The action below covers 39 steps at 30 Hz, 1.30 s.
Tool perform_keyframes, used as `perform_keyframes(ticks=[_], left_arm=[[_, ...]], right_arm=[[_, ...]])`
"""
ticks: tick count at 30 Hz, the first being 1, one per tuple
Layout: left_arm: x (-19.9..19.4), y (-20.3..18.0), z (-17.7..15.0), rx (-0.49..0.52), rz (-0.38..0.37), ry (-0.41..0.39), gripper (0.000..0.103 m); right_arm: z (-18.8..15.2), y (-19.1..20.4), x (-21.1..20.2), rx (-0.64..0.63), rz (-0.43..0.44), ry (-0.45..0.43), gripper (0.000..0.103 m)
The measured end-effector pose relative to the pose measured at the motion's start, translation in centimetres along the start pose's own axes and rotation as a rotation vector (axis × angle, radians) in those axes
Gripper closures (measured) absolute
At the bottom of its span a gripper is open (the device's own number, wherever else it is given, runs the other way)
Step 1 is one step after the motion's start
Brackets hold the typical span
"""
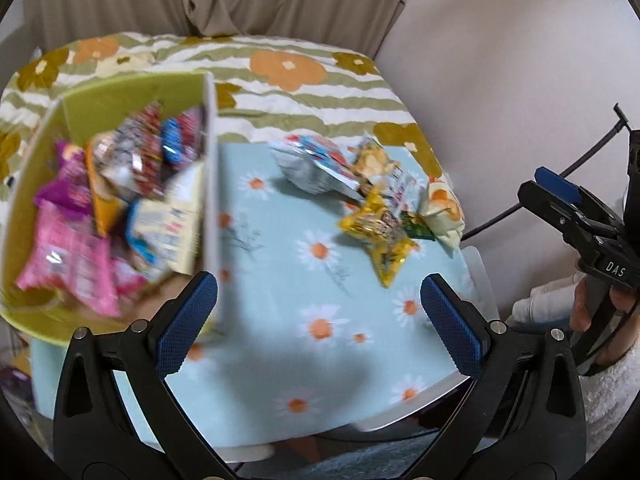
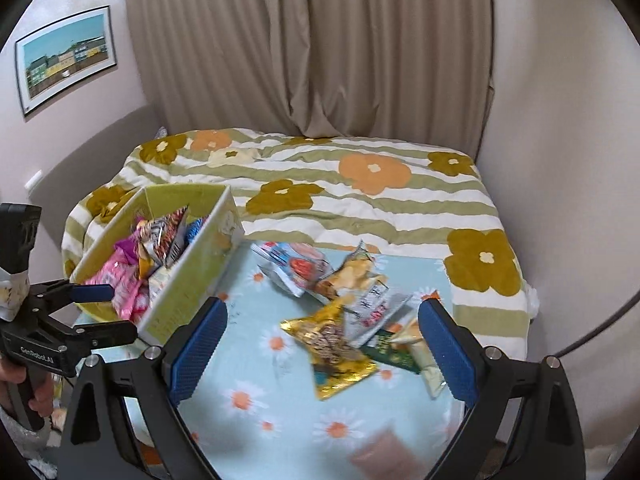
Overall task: Organize snacks
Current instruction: 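Move both tools back over the remaining snack bags, then grasp the gold chocolate bag with the left tool while the right tool grasps the cake bag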
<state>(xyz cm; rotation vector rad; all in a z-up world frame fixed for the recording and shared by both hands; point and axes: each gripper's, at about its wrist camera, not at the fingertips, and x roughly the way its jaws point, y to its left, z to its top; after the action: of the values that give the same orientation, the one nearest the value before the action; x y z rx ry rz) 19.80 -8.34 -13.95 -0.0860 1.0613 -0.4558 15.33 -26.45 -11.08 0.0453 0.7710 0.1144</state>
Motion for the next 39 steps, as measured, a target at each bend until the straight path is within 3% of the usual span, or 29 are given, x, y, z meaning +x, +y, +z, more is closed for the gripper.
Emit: perform_keyframes(ticks=[7, 13, 23, 29, 34, 39], left_arm=[[5.6, -4.7, -0.6, -0.098, -0.001, -0.003, 0.002], [11.6, -6.6, -0.6, -0.179, -0.010, 0.009, 0.002], [19.1, -7.4, 0.2, -0.256, 0.024, 0.029, 0.009], [21.4, -7.0, 0.6, -0.307, 0.030, 0.052, 0.018], [23.0, -7.0, 0.6, -0.335, 0.005, 0.082, 0.040], [23.1, -6.8, 0.4, -0.326, -0.008, 0.092, 0.048]], right_arm=[[-1.8, -7.2, 3.2, -0.061, 0.057, 0.046, 0.007], [-3.8, -11.8, 7.2, -0.087, 0.082, 0.108, 0.008], [-5.6, -14.3, 13.3, -0.127, 0.150, 0.194, 0.008], [-6.2, -14.2, 15.1, -0.206, 0.163, 0.227, 0.008], [-6.5, -14.2, 16.5, -0.232, 0.189, 0.259, 0.008], [-6.5, -13.9, 17.2, -0.259, 0.195, 0.265, 0.008]])
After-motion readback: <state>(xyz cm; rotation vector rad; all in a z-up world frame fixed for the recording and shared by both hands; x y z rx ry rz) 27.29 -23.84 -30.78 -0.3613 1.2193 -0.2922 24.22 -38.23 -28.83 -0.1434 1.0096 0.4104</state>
